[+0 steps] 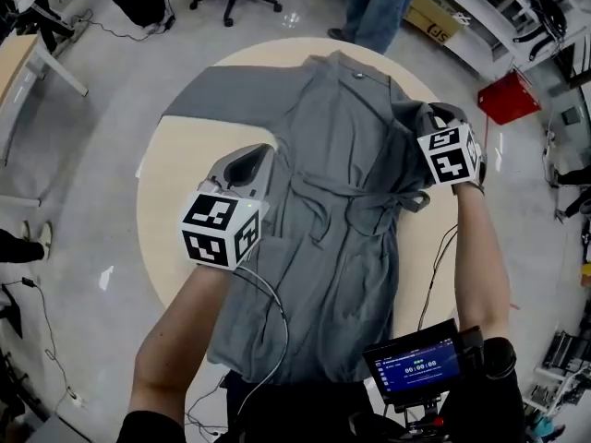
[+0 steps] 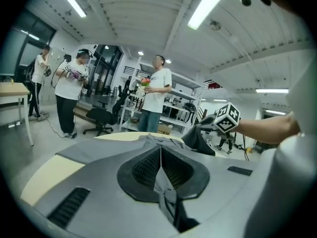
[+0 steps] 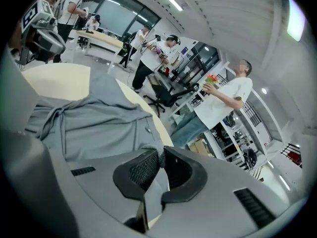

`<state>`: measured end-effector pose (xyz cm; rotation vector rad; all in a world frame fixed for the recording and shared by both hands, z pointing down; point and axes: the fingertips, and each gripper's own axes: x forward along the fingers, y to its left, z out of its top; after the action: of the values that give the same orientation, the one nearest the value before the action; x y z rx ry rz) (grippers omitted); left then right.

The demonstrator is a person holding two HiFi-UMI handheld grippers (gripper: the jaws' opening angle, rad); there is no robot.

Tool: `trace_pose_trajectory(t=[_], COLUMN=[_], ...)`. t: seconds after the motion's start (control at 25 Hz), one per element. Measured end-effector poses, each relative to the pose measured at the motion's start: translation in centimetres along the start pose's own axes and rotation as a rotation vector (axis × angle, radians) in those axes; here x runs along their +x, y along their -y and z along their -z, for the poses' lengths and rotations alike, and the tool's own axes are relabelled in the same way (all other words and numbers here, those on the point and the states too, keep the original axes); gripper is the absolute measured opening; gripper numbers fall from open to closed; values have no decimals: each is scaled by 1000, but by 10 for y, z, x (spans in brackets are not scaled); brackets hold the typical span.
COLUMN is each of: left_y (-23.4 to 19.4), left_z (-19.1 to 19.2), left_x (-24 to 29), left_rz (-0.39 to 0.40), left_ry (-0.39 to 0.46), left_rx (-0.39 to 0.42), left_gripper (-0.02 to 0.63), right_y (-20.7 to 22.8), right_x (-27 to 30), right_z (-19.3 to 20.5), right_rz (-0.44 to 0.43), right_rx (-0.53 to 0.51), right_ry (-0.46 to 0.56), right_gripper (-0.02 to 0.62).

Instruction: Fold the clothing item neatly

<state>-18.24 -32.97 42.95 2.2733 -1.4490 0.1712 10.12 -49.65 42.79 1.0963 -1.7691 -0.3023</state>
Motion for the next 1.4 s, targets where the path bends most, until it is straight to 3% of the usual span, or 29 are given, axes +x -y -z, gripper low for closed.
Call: trace_pose_trajectory(t=[0.16, 0.28, 0.48, 0.64, 0.84, 0.92, 1.0, 1.24, 1.4], left_y=[-47, -78, -111, -109, -99, -94, -91, -99, -112], left_z=[0, 0, 19, 38, 48, 51, 51, 48, 38], left_x=[-27, -45, -60, -58, -54, -53, -55, -61, -70], left_rz=[-20, -51, -64, -51, -31, -21, -16, -27, -36], left_ry=[12, 29, 23, 5, -17, -26, -26, -15, -3], left_rx=[0, 0, -35, -60, -57, -51, -48, -78, -82], left_gripper=[-6, -6, -6, -6, -6, -6, -6, -6, -6], right_y=[-37, -87, -194, -238, -262, -264, -260, -258, -243], right_x=[28, 51, 76, 75, 76, 80, 78, 59, 38], right_z=[-84, -119, -130, -111, -108, -106, -112, -128, -126], right_rz=[-16, -66, -190, -268, -325, -340, -362, -405, -388], right_rx=[-39, -102, -168, -199, -171, -129, -57, 55, 185], right_ry=[26, 22, -16, -60, -77, -93, -77, 9, 62], right_gripper=[26, 26, 26, 28, 29, 125, 164, 166, 164])
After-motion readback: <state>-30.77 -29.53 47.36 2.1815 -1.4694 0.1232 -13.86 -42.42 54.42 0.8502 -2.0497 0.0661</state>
